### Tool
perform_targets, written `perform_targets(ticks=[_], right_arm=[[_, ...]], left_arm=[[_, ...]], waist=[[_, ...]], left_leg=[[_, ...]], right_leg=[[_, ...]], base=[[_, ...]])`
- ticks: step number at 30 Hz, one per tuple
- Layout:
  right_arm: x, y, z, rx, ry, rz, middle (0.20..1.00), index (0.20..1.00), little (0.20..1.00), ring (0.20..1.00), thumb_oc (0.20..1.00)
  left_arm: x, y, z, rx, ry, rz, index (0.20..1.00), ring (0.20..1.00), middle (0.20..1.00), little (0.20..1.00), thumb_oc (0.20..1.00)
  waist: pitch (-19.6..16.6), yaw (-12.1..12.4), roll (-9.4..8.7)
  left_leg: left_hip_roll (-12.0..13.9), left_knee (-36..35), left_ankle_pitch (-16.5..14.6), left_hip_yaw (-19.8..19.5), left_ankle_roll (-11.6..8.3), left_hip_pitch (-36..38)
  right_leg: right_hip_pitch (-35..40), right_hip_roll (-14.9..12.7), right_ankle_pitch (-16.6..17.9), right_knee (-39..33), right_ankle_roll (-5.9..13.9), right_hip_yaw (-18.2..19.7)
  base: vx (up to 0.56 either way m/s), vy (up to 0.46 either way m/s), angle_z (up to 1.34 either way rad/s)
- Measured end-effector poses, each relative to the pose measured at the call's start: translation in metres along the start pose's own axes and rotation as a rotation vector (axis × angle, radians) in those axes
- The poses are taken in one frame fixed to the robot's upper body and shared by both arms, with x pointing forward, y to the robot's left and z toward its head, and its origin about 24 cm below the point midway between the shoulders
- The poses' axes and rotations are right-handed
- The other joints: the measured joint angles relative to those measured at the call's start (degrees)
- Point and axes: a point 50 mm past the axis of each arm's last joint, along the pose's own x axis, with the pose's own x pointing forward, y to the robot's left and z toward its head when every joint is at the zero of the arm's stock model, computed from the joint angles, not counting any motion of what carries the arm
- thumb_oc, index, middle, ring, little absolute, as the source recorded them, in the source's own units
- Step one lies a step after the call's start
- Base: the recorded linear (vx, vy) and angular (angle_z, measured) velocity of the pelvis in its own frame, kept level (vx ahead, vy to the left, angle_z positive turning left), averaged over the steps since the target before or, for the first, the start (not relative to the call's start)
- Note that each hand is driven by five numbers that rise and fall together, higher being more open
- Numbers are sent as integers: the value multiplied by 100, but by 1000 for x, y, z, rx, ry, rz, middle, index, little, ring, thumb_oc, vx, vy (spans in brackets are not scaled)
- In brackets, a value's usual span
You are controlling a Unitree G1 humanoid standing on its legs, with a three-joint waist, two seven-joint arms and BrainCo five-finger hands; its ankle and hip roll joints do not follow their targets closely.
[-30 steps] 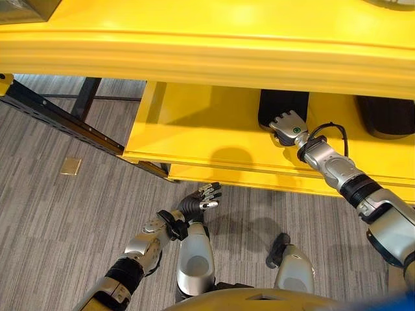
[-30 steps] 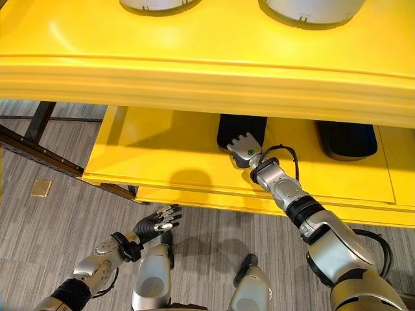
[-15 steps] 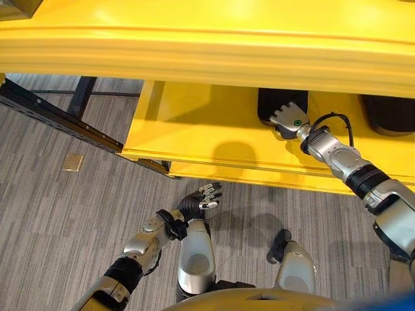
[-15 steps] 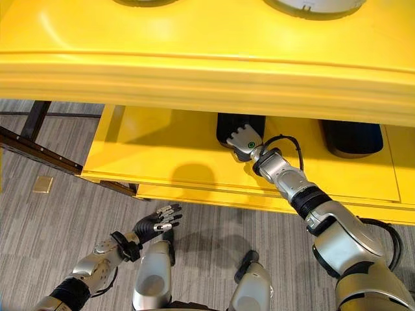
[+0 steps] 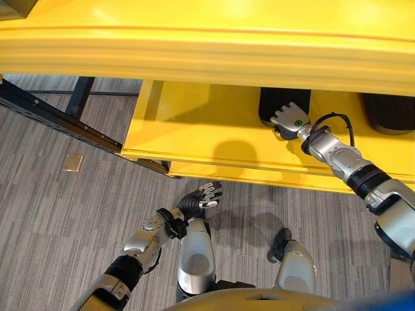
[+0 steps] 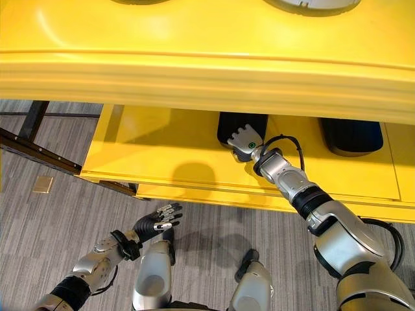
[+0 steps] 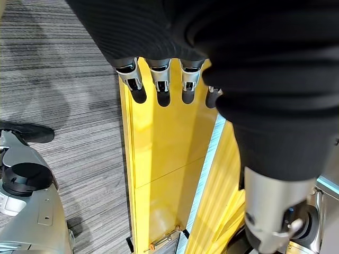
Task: Move parts from the plastic box to the shelf.
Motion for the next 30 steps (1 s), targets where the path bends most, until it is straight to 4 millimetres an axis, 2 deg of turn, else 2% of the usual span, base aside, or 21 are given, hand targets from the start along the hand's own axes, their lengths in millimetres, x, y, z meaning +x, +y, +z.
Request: perform_targets(ticks=[6,14,23,27,30], right_arm=[[0,-3,-7,-6,56,-37,1000,1000,1000,1000,1000],[0,-6,-5,-53,37,-110,1000,1000,1000,1000,1000],[1,-20,8,-37,-67,-193,1000,1000,1000,1000,1000],[2,-16,7,60,-39,-103,1000,1000,1000,1000,1000],[4,-14,7,201,16,-51,1000,1000,1000,1000,1000]], left_arm=[[2,0,2,4,-1,-4,1000,1000,1000,1000,1000],[2,0,4,6,-4,-6,1000,1000,1000,1000,1000],[2,0,3,5,-2,-6,1000,1000,1000,1000,1000],[2,0,2,4,-1,-5,1000,1000,1000,1000,1000],[2,0,2,3,0,-5,1000,1000,1000,1000,1000]], waist=[[0,-24,-1],[0,-34,-1],[0,-53,0],[0,-54,0],[0,-77,0]], left_leg=[[-1,14,-10,4,16,7],[-1,14,-11,5,19,10],[0,20,-3,16,5,36],[1,34,-5,14,8,33],[2,40,-13,15,23,35]], right_leg=[[-5,-4,-2,5,-3,14],[-5,-1,-2,5,-4,15],[6,2,-2,16,-5,32],[5,-4,-2,24,-5,36],[1,-2,-2,28,-6,49]], base=[[0,0,0],[0,0,0],[0,0,0],[0,0,0],[0,0,0]])
